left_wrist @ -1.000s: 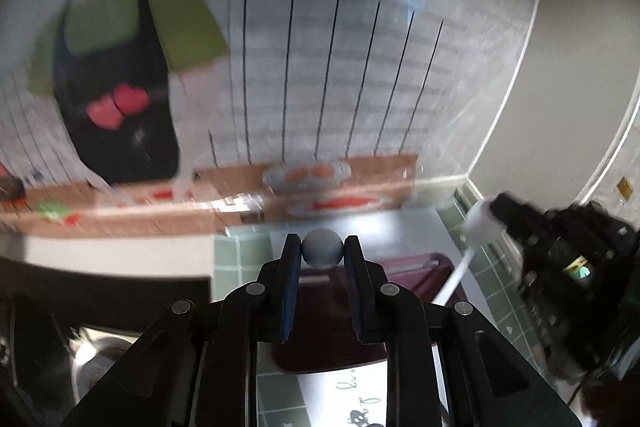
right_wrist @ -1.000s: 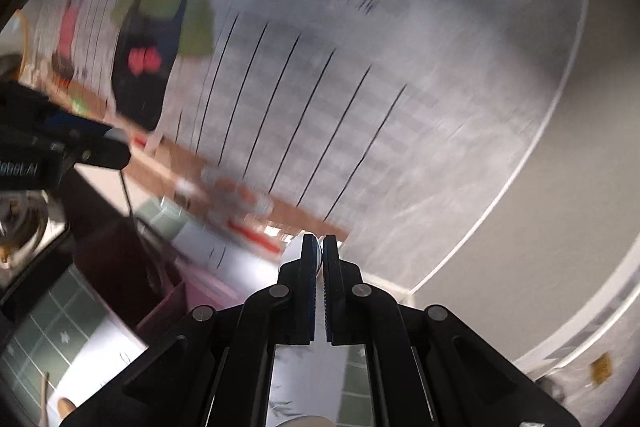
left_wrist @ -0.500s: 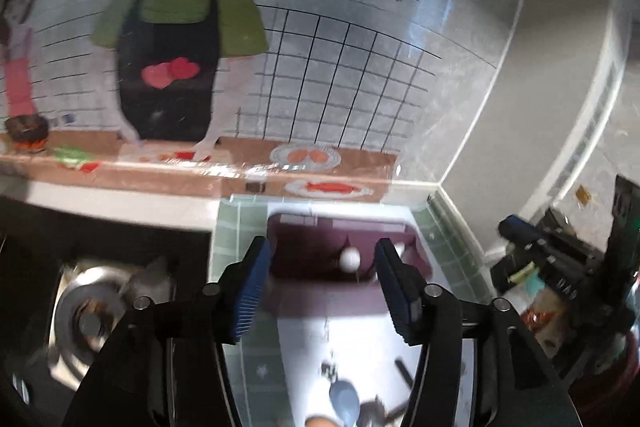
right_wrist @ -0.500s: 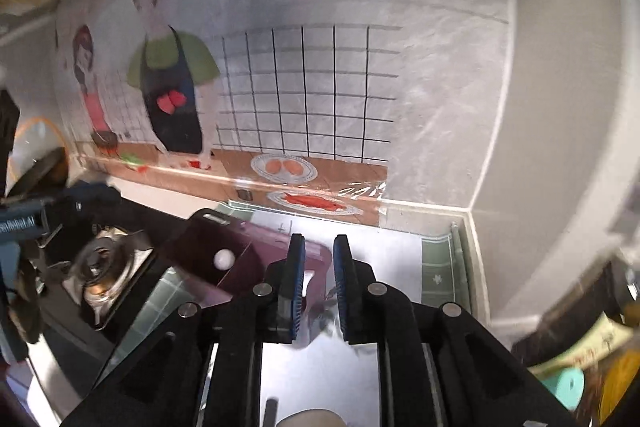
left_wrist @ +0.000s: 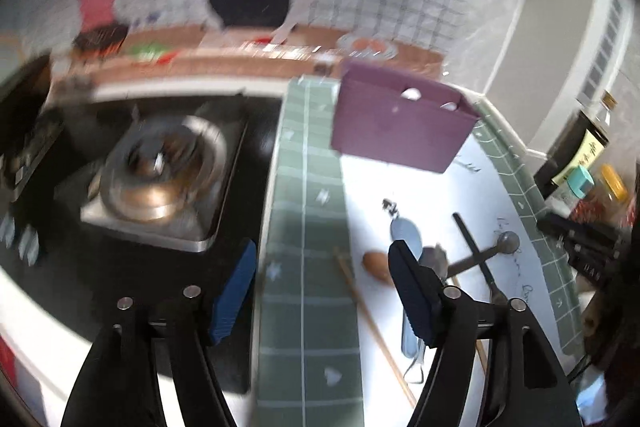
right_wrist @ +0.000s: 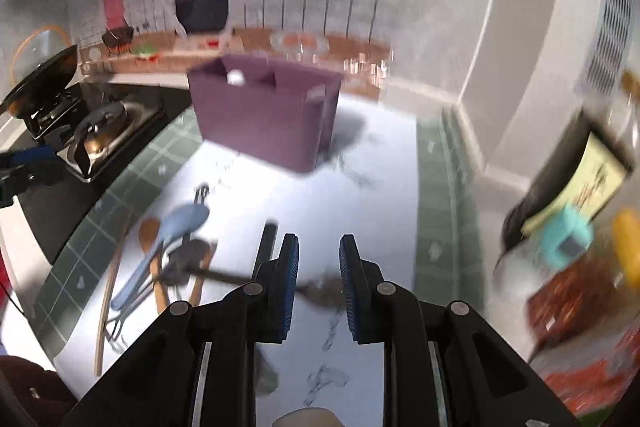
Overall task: Organize utensils
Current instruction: 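Grasp the silver knife with the right gripper while the left gripper returns to the utensils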
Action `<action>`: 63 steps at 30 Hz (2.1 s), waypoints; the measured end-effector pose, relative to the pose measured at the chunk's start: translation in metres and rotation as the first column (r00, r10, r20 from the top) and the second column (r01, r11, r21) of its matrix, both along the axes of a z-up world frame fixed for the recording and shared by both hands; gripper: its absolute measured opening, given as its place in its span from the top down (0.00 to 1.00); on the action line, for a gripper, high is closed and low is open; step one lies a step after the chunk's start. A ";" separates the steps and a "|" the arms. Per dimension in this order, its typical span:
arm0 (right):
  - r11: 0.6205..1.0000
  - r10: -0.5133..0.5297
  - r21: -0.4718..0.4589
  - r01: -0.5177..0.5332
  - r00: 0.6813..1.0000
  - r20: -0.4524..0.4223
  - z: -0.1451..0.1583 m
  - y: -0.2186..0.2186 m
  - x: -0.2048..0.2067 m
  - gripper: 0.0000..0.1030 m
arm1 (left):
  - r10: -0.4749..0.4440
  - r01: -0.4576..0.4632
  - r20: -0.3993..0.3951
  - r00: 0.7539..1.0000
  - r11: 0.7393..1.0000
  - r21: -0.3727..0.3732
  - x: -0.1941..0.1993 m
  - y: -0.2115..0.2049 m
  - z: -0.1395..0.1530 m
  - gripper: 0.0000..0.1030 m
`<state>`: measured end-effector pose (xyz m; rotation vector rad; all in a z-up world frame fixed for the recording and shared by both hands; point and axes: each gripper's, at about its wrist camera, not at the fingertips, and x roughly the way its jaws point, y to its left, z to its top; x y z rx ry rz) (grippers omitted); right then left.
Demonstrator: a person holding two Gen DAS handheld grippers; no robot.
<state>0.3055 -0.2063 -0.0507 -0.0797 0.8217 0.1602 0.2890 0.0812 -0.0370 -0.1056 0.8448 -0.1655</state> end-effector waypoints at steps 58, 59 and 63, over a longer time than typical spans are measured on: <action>0.987 -0.137 0.085 0.133 0.990 0.033 -0.032 -0.012 0.028 0.94 | -0.024 0.012 -0.211 0.977 0.998 -0.058 0.004 -0.029 -0.048 0.27; 0.988 -0.127 0.089 0.123 0.991 0.044 -0.029 -0.014 0.022 0.94 | -0.032 0.019 -0.215 0.976 0.998 -0.061 0.007 -0.032 -0.048 0.28; 0.988 -0.106 0.116 0.099 0.993 0.053 -0.026 -0.026 0.006 0.94 | -0.098 0.087 -0.213 0.972 0.994 -0.058 0.019 -0.054 -0.046 0.35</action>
